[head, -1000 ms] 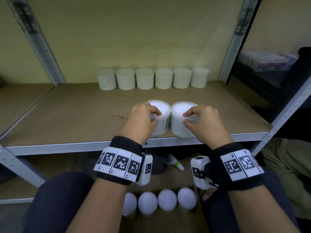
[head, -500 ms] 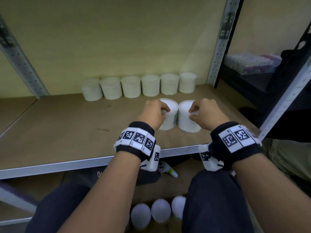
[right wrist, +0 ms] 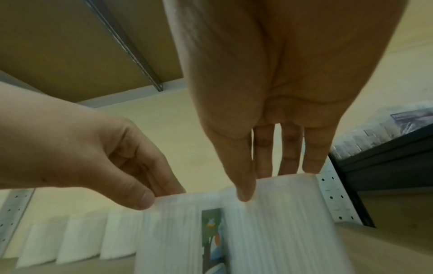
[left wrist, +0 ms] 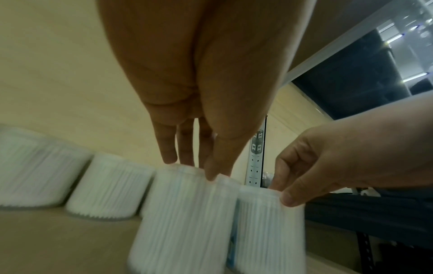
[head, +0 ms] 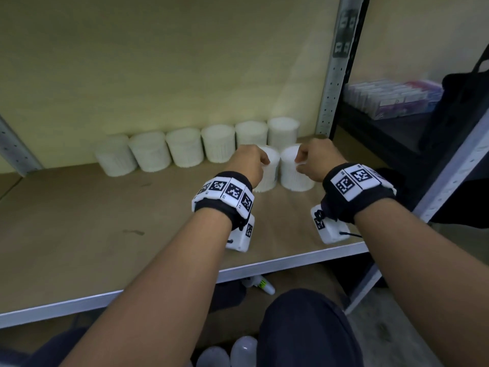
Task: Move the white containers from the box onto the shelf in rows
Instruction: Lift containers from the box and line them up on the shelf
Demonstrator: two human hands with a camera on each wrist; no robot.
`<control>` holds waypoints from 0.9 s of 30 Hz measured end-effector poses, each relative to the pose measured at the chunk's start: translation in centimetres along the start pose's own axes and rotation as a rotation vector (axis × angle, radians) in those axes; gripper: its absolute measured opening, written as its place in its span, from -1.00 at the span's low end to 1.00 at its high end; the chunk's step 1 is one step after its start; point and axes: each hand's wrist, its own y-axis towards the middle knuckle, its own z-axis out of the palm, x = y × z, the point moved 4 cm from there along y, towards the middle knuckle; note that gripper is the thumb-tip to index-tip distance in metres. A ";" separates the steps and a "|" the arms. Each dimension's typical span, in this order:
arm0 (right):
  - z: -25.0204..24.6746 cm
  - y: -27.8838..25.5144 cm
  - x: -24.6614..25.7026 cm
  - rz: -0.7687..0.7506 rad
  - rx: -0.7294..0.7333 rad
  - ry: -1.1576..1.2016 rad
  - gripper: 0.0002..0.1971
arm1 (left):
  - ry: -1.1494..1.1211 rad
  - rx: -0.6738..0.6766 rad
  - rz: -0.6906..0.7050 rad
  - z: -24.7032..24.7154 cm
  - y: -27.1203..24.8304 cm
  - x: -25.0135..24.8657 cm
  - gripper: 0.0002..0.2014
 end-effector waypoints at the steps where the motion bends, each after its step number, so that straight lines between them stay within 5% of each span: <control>1: 0.0 0.6 -0.1 0.003 -0.001 0.000 -0.84 | 0.005 0.010 -0.006 0.1 0.5 0.0 -0.57; 16: 0.9 5.7 -1.0 -0.072 -0.035 0.009 -0.76 | 0.019 0.009 0.017 0.8 4.6 0.1 -0.51; 27: 1.1 2.3 -1.0 -0.091 -0.014 -0.011 -0.49 | -0.021 0.031 0.081 -0.2 2.6 0.0 -0.50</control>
